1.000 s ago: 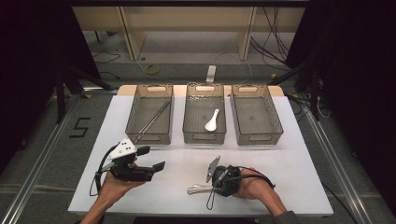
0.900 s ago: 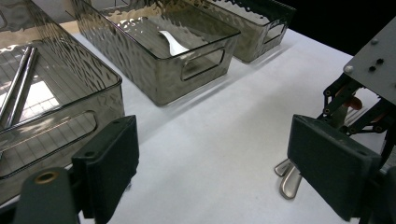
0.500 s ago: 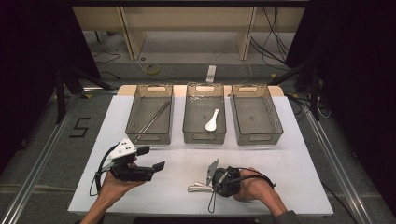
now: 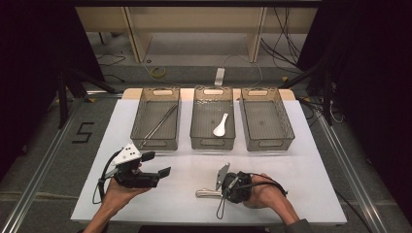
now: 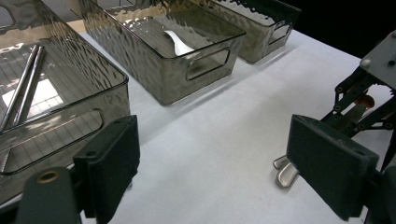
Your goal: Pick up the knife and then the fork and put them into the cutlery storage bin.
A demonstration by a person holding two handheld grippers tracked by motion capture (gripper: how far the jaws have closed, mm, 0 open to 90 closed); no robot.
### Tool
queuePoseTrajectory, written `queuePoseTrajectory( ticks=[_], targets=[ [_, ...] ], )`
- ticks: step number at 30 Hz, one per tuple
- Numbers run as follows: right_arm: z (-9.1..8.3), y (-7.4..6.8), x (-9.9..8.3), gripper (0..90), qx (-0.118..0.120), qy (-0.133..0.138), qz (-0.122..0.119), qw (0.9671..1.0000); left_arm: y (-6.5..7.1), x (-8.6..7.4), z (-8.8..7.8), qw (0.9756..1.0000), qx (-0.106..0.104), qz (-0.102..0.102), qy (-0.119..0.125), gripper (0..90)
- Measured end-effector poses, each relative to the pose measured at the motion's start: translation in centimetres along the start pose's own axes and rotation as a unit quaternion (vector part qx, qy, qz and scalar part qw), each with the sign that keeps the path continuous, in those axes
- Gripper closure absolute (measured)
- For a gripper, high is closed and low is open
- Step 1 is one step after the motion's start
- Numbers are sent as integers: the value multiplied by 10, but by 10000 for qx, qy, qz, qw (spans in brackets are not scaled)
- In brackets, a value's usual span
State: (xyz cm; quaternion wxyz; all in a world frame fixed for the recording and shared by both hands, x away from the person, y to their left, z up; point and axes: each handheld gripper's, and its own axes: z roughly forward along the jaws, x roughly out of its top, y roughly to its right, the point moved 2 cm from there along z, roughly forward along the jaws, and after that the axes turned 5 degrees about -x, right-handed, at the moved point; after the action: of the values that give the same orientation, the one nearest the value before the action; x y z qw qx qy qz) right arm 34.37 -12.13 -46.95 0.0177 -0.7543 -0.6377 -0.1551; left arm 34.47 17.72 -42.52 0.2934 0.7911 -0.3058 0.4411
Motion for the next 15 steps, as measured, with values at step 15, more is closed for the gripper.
queuePoseTrajectory(
  ticks=[15],
  targets=[
    [-20,18,-10,809,-286,456,660,9964,-2,1,-3,9998,37,-107,191,166]
  ],
)
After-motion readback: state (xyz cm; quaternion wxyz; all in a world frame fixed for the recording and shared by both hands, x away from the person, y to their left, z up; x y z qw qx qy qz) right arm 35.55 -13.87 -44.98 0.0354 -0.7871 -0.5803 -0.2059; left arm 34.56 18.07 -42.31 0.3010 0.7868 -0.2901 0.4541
